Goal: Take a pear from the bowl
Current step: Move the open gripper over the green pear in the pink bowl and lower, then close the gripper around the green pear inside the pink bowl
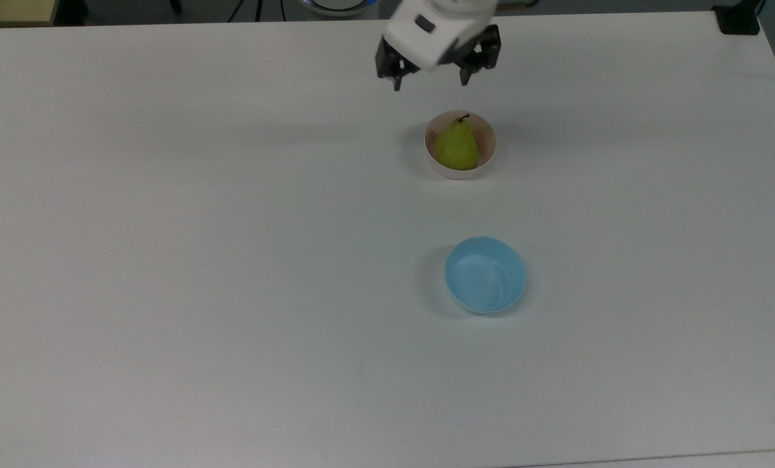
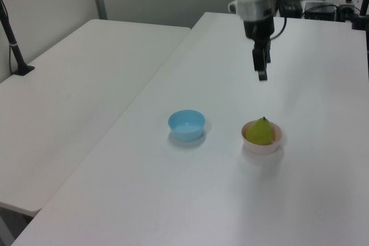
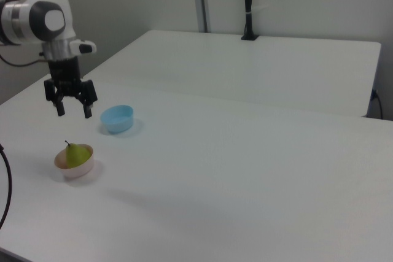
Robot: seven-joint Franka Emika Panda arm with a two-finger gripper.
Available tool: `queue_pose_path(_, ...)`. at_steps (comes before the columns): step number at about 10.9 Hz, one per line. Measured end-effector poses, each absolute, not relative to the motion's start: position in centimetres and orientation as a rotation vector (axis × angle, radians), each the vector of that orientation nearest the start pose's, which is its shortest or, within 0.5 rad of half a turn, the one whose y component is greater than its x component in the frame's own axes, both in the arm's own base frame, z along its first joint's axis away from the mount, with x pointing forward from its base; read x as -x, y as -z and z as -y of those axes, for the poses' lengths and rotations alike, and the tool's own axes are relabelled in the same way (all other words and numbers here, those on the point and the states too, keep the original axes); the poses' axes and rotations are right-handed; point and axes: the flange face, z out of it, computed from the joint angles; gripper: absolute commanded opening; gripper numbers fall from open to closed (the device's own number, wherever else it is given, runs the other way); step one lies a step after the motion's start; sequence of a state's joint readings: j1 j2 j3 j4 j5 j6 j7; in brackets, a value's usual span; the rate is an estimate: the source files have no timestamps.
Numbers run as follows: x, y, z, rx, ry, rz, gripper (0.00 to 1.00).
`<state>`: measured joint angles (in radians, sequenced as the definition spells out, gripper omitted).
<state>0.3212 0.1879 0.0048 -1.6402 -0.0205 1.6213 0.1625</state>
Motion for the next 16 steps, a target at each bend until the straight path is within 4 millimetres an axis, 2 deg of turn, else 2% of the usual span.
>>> queue_pose_path(3,-56.6,-42.7,-22.1,3.188,-0.472,0.349,1.00)
queue_pose_path(6,-57.1,-37.6,-22.9,3.188,-0.564,0.365,1.00)
queue_pose_path(9,-57.4,-33.8,-23.9,3.190,-0.590,0.391,1.00)
queue_pose_path(11,-57.1,-32.5,-24.8,3.190,-0.609,0.417,1.00)
queue_pose_path(13,-56.7,-32.3,-25.7,3.199,-0.611,0.449,0.92)
queue_pose_path(14,-56.6,-32.3,-25.9,3.203,-0.608,0.454,0.83)
queue_pose_path(16,-56.5,-32.2,-26.3,3.222,-0.602,0.463,0.81)
